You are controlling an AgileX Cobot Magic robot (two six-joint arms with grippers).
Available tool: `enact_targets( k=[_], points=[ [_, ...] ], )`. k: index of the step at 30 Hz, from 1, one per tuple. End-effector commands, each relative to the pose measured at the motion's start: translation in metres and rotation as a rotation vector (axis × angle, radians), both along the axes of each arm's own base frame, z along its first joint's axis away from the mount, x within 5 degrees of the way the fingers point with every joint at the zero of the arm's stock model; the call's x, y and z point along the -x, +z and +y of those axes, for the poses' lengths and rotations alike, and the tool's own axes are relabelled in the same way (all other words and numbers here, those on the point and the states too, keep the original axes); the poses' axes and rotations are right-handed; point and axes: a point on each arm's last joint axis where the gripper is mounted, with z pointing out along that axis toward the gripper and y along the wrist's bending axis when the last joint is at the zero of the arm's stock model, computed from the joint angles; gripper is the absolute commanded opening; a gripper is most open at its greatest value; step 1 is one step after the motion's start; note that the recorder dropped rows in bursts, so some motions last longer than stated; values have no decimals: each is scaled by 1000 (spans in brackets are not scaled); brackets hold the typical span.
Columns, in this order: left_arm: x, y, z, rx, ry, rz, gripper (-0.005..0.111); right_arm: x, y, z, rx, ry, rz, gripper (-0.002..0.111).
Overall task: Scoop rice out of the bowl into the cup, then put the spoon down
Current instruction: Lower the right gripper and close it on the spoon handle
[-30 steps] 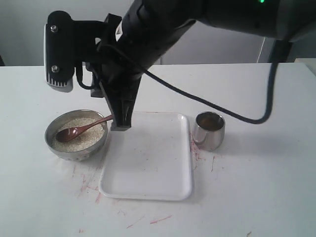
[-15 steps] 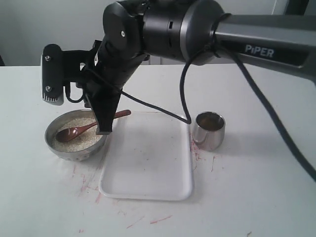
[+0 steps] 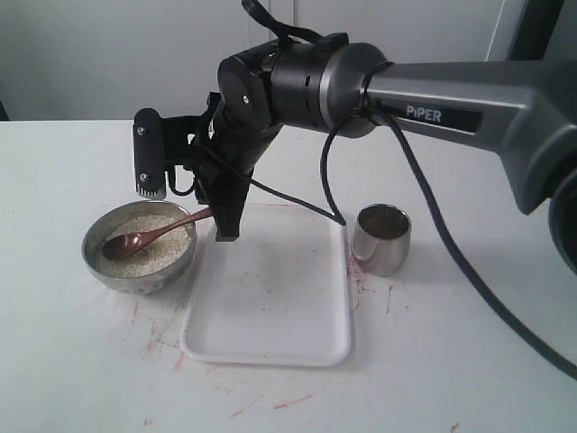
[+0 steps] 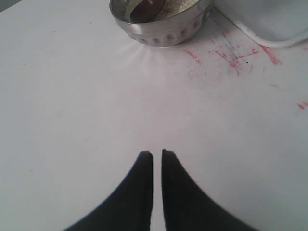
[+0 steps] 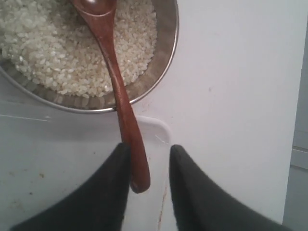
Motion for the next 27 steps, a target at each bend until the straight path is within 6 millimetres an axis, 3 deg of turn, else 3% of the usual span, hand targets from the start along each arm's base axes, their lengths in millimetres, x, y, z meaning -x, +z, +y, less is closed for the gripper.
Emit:
enact_targets(
  k=[1,18,27],
  points=[
    [1,-6,0,-1,-5,48,14,0,1,-3,52,51,-11,51],
    [1,-6,0,-1,-5,48,14,-5,-37,1,96,67,45,51],
    [1,-6,0,-1,-5,48,14,-10,-35,5,53,64,-19,51]
  ],
)
